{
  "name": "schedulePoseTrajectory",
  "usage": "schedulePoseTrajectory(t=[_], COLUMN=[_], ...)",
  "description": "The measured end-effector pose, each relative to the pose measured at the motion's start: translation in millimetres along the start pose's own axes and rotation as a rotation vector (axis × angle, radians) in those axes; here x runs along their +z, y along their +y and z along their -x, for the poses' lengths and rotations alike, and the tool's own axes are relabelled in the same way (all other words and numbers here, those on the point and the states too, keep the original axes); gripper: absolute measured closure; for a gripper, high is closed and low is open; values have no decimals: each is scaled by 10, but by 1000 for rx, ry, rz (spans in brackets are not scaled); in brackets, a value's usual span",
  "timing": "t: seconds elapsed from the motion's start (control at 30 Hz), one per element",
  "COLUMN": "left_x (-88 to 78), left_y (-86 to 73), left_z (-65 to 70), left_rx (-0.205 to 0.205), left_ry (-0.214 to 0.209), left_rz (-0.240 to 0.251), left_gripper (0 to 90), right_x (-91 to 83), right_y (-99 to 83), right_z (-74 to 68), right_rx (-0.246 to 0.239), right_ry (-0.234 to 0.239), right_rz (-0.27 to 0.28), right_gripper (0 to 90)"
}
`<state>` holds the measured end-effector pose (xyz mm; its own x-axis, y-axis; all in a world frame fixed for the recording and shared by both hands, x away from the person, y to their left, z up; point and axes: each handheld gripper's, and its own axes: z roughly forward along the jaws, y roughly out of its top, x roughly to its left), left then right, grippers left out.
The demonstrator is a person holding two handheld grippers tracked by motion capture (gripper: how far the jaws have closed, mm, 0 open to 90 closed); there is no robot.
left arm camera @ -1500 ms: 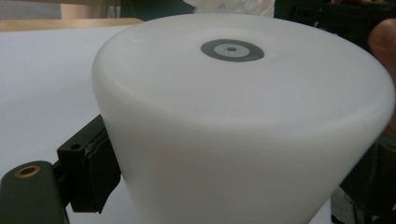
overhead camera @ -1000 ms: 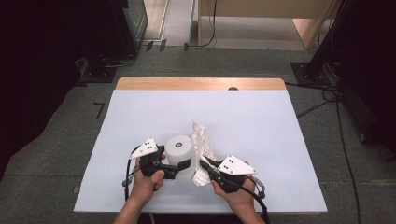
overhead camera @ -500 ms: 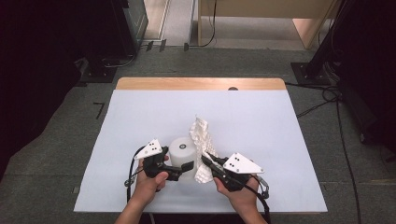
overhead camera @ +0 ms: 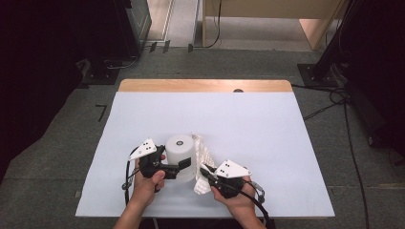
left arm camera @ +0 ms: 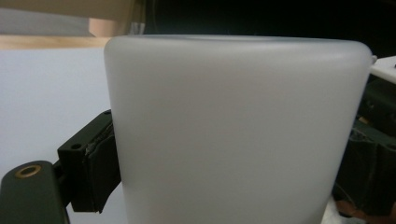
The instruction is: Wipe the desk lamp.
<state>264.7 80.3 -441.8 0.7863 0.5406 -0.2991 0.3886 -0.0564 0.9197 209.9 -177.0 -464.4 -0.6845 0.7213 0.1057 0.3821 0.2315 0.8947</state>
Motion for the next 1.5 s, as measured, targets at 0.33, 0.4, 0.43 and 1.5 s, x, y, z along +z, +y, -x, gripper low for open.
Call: schedulePoseTrajectory(t=[0.33, 0.4, 0.43, 1.5], left_x=[199, 216, 224, 328], left_y=[-204, -232, -242, -426], left_z=[37, 35, 30, 330], left_rx=[182, 191, 197, 70], left_ry=[223, 239, 243, 557], left_rz=[-45, -45, -52, -25], left_gripper=[84, 83, 83, 47], right_x=[-482, -535, -547, -488], right_y=[155, 153, 150, 114], right_z=[531, 607, 636, 647], right_rx=[116, 128, 131, 126], right_ry=[-200, -219, -227, -227], right_rz=[142, 152, 156, 140], right_gripper=[826, 826, 826, 824])
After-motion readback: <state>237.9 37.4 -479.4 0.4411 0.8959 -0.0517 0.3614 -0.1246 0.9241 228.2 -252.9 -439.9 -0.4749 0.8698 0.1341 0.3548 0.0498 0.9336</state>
